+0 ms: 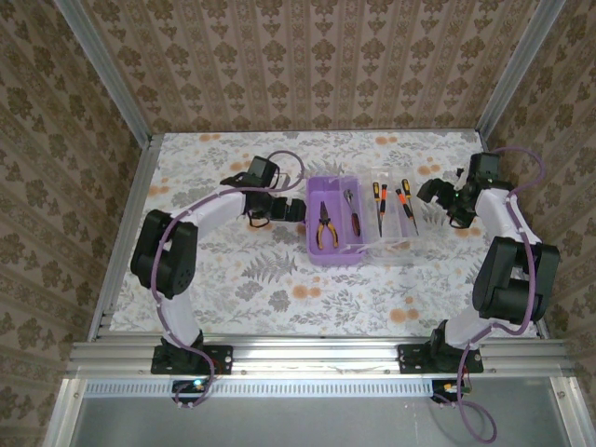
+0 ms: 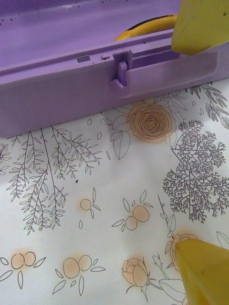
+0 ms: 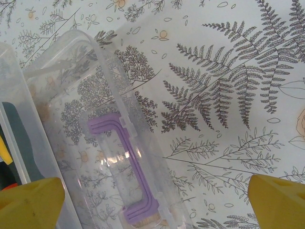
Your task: Pack the tool kit
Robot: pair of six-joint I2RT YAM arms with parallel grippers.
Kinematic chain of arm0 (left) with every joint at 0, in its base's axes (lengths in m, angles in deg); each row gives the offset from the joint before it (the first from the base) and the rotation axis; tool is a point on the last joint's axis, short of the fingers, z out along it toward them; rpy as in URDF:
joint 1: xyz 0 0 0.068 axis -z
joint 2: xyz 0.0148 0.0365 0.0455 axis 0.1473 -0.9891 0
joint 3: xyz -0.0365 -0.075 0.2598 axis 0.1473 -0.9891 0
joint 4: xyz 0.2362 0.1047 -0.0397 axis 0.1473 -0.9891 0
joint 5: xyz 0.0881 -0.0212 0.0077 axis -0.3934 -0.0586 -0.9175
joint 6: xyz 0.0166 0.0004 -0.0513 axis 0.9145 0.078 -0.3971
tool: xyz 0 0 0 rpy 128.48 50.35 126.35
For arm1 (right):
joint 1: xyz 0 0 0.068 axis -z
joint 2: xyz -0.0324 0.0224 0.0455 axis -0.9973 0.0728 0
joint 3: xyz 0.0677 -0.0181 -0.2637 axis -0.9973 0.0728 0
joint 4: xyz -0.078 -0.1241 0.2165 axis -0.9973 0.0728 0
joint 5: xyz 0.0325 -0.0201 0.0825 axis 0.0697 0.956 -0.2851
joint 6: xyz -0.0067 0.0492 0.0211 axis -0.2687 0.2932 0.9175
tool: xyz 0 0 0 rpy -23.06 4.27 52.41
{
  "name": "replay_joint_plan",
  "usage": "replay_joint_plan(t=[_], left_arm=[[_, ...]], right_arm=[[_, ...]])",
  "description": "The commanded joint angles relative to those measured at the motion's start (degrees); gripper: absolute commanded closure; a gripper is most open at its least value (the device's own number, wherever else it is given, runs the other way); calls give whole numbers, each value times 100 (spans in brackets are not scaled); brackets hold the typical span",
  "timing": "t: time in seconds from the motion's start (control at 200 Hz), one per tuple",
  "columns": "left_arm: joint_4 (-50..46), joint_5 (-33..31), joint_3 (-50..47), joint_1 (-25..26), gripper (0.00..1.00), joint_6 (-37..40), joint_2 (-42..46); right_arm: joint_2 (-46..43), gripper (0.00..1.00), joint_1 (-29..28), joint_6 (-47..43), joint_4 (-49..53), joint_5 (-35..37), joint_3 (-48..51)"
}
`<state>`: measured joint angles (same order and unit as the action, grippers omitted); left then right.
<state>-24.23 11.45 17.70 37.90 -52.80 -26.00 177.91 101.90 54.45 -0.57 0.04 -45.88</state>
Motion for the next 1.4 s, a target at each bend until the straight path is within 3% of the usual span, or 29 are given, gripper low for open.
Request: replay_joint_plan(t=[0.0,0.43,0.835,1.395], left_arm=[[-10,-24,-82,-34,0,82,-89],[246,114,-254,-58,0,-2,-314],[333,211,-220,-47,0,-31,-398],[350,257,-154,10,0,-33,-390]], right_arm=[[91,0,-91,-126,214,-117,-52],[258,0,-310,-230,357,-267,-187],[101,0,-393,-177,150,-1585,-203],[17,0,-1207,-345,740,-1122,-655]])
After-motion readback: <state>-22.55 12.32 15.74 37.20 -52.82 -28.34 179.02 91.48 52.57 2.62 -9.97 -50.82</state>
